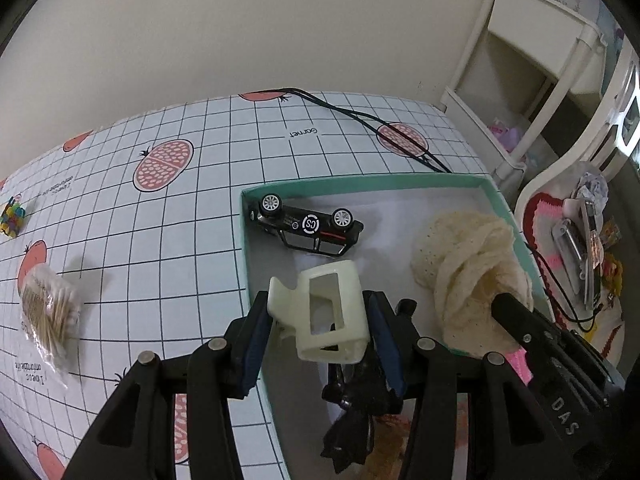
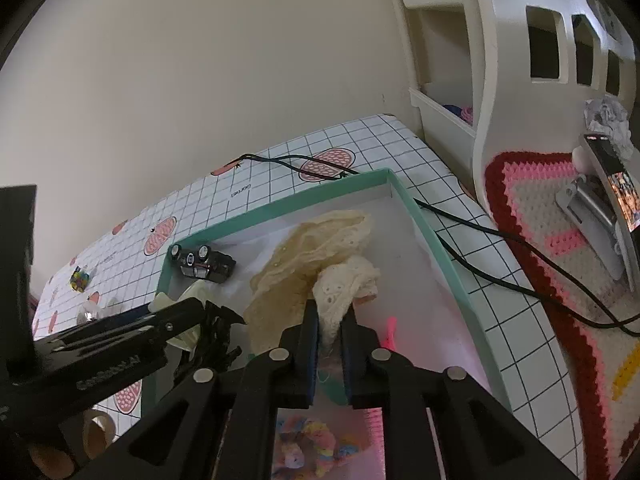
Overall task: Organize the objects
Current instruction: 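Open the left tool over the tray while the right tool releases the scrunchie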
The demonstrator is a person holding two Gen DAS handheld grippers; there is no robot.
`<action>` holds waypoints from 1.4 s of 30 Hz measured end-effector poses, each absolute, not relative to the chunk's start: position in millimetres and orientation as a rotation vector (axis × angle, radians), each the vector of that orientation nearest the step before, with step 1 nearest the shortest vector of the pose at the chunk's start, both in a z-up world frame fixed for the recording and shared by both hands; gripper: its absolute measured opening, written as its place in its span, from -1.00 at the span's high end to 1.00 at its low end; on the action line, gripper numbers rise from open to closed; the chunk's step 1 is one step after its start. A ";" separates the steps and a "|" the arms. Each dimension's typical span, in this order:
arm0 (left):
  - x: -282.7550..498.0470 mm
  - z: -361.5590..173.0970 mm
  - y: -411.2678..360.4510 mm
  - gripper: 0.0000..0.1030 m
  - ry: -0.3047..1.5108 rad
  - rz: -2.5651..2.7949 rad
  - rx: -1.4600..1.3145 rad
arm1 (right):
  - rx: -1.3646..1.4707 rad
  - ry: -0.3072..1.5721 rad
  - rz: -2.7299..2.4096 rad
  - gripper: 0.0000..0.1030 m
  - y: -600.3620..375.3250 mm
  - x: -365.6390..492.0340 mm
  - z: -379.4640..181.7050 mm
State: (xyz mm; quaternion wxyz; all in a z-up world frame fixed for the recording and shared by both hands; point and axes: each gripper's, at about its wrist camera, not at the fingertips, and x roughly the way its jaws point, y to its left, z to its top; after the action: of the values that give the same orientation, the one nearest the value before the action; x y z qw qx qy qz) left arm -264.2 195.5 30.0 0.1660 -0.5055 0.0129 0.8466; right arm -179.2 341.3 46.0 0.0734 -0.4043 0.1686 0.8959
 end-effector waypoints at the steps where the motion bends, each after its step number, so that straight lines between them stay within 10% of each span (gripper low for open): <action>1: -263.2 31.9 195.1 0.01 0.033 2.410 -1.440 | -1.216 0.501 2.690 0.76 340.7 -179.2 46.4; 15: -232.7 70.1 174.1 -0.19 0.003 2.463 -1.429 | -1.236 0.413 2.693 0.61 335.3 -176.1 61.2; 42: -225.5 41.9 137.5 -0.89 -0.006 2.532 -1.503 | -1.230 0.250 2.687 -0.77 317.3 -181.7 64.3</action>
State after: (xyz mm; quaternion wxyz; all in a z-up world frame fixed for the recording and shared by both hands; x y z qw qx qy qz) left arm -225.5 137.5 41.9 0.0984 -0.5080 -0.0019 0.8557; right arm -181.7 317.3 64.3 0.0877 -0.4130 0.0839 0.9026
